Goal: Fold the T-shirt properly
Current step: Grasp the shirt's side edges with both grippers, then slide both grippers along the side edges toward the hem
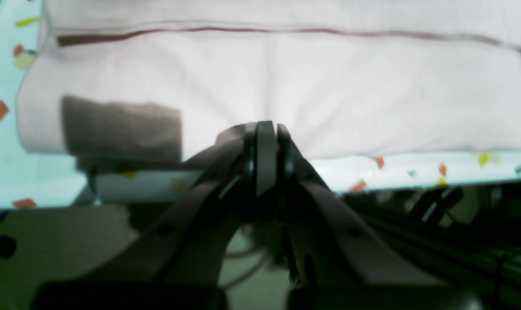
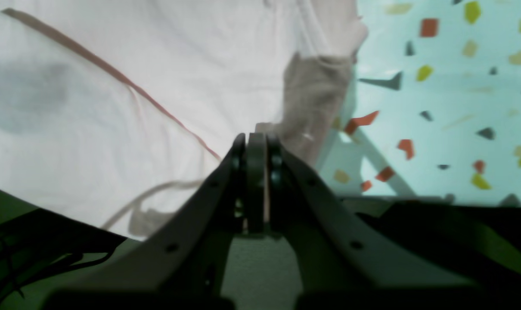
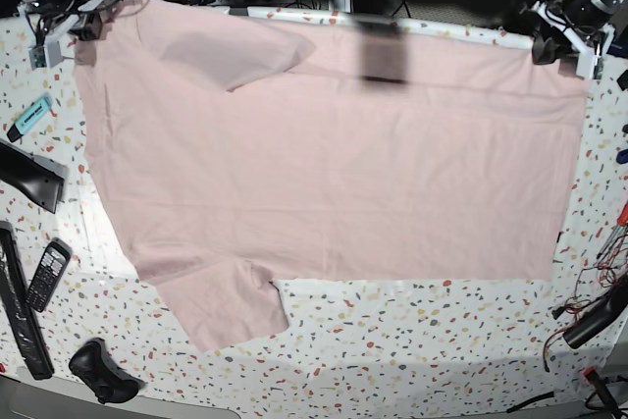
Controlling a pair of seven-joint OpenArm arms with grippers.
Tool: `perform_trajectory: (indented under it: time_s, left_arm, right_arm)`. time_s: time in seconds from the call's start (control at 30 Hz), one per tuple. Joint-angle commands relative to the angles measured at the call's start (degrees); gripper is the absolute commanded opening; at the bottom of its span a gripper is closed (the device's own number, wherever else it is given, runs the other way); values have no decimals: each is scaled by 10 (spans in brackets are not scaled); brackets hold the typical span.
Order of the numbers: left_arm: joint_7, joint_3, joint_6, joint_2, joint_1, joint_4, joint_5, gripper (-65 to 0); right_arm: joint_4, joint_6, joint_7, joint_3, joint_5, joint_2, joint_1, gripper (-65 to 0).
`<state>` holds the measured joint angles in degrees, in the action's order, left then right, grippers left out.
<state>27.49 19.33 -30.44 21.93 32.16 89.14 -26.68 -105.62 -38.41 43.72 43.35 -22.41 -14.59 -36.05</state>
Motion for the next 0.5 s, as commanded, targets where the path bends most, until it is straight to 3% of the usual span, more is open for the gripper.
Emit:
perform_trajectory:
  time_s: [0.0, 0.13, 0.23, 0.27, 0.37, 0.4, 0.47]
  left_arm:
    - [58, -6, -5, 2, 15, 10, 26, -650]
    - [33, -5, -1, 23, 0, 74, 26, -650]
    - [32, -5, 29, 44, -44, 89, 26, -650]
    - [36, -5, 37, 51, -63, 88, 26, -643]
    - [40, -6, 61, 68, -116, 88, 26, -435]
    - [39, -6, 68, 72, -136, 87, 26, -400]
    - [38, -6, 71, 75, -178, 78, 26, -394]
  right_arm:
    - [-16, -2, -9, 5, -15, -13, 3, -650]
    - [-19, -1, -5, 5, -60, -38, 23, -650]
    - [-19, 0, 14, 5, -63, -47, 59, -650]
    - [-19, 1, 20, 5, -63, -47, 74, -623]
    - [-19, 1, 28, 5, -63, -47, 122, -489]
    - [-19, 1, 28, 5, -64, -47, 138, -476]
    - [-15, 1, 28, 5, -67, -47, 170, -475]
